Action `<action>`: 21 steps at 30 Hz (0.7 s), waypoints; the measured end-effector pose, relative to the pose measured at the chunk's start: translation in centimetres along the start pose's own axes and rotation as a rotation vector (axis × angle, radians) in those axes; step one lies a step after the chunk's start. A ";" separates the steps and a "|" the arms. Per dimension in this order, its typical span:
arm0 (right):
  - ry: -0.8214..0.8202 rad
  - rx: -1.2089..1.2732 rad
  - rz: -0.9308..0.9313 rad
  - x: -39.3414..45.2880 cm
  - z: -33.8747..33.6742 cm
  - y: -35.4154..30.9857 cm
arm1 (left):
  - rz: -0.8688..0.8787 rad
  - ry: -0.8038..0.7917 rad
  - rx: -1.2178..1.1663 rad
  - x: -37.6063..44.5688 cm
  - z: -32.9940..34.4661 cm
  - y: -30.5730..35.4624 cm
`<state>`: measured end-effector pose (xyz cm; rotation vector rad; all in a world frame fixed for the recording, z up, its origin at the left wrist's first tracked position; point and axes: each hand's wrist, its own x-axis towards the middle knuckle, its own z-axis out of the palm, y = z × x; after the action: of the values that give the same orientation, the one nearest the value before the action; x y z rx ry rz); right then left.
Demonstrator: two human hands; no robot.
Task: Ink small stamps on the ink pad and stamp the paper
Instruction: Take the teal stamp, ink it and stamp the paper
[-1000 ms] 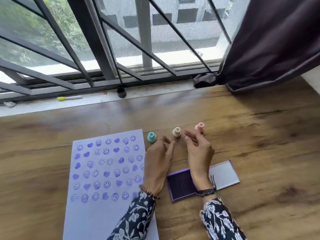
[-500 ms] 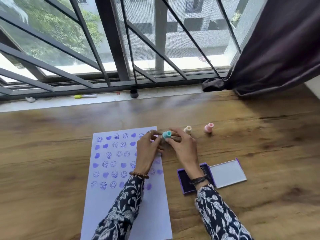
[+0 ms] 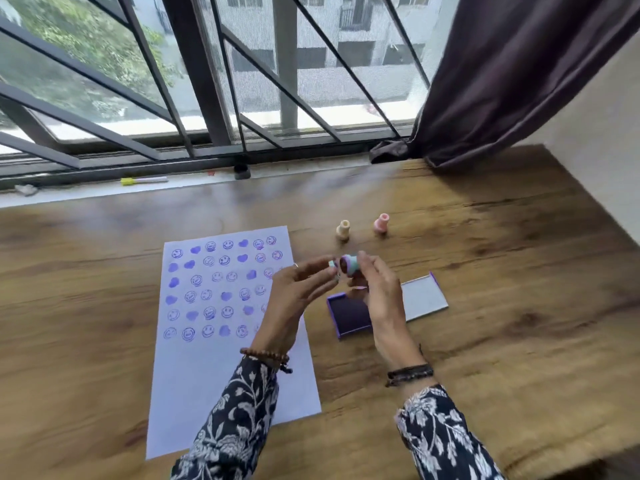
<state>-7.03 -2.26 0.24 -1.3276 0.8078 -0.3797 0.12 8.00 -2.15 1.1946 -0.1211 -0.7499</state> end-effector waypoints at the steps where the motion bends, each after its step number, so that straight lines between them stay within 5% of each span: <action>1: 0.010 0.179 0.100 -0.3 -0.4 -0.2 | 0.042 0.014 0.079 -0.2 0.2 -0.2; 6: 0.019 0.711 0.414 -2.2 -3.0 -0.1 | 0.221 0.105 0.652 -0.7 -0.3 -1.4; 11: 0.041 0.660 0.412 -3.3 -4.6 0.8 | 0.312 -0.024 0.953 -1.4 0.0 -2.3; 14: 0.035 0.322 0.258 -3.4 -5.0 1.5 | 0.372 -0.139 1.134 -1.9 -0.4 -2.9; 18: 0.119 -0.711 -0.143 -3.9 -6.1 2.2 | 0.414 -0.231 1.346 -2.8 -0.8 -4.6; 21: 0.035 -1.043 -0.307 -4.4 -5.5 2.8 | 0.472 -0.189 1.344 -3.0 -1.6 -5.1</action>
<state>-14.48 -2.55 -1.23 -2.4396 0.8592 -0.2093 -3.83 10.19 -6.34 2.2226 -1.1610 -0.2862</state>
